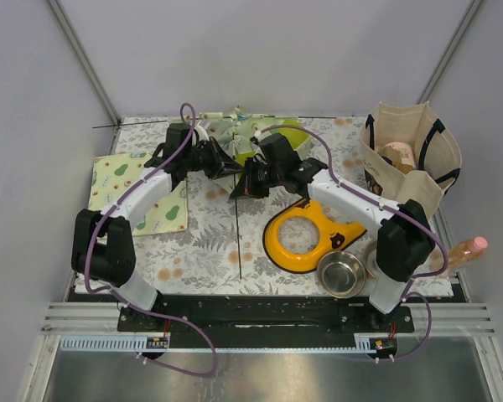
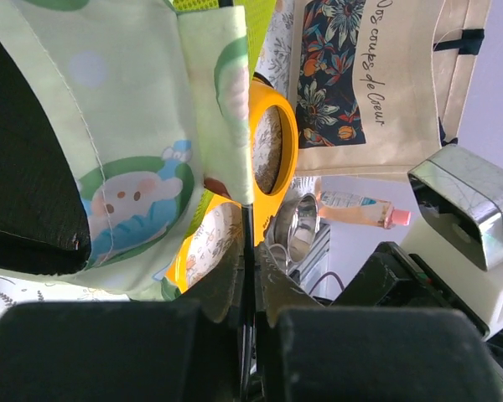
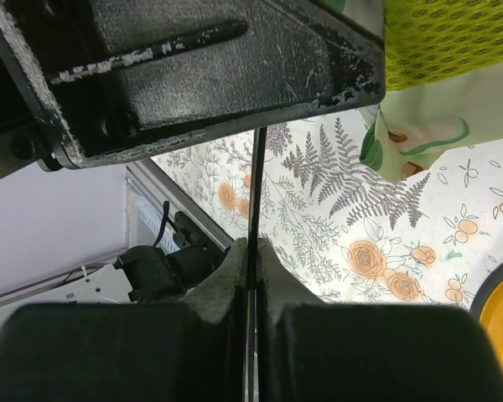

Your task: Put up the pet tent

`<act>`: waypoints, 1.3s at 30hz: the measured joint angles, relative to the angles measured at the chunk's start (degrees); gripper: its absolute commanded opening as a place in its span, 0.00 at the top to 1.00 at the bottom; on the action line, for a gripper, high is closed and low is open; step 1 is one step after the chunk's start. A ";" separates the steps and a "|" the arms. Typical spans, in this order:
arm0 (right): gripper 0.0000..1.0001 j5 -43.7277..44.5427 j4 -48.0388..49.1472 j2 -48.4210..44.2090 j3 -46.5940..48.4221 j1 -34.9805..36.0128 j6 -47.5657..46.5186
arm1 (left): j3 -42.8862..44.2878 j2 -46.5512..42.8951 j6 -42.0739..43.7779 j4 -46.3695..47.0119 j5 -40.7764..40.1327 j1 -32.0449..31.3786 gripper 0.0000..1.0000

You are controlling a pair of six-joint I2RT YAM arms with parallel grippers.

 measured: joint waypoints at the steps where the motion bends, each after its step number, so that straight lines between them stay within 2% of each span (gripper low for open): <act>1: 0.77 0.00 0.00 0.00 -0.02 0.00 -0.04 | 0.15 0.15 -0.33 -0.07 0.09 0.00 1.00; 4: 0.57 0.22 1.11 -0.20 -0.44 -0.20 -0.70 | 0.68 0.59 -1.70 -0.28 0.52 -0.11 1.00; 7: 0.44 0.98 3.06 -0.79 -1.88 -0.96 -2.16 | 1.22 1.16 -5.27 0.48 1.97 -0.85 1.00; 9: 0.39 0.63 3.67 -1.16 -2.89 -1.53 -3.10 | 1.66 1.86 -7.41 1.79 2.54 -1.16 1.00; 12: 0.37 -0.61 3.96 -2.43 -4.83 -1.95 -4.98 | 2.16 2.89 -9.40 4.02 3.37 -1.38 1.00; 16: 0.39 -2.60 2.12 -5.44 -6.82 -1.99 -7.98 | 3.45 4.04 -11.08 5.90 3.89 -1.64 1.00; 25: 0.53 -9.62 -3.02 -17.79 -14.38 -1.99 -11.74 | 6.43 5.95 -12.98 9.81 3.85 -1.68 1.00; 36: 0.48 -17.94 -1.49 -20.92 -21.59 -1.84 -11.98 | 6.60 6.75 -13.00 10.71 3.82 -1.68 1.00; 39: 0.53 -19.06 0.17 -20.61 -22.03 -1.31 -11.98 | 6.60 7.08 -13.46 11.32 3.82 -1.68 1.00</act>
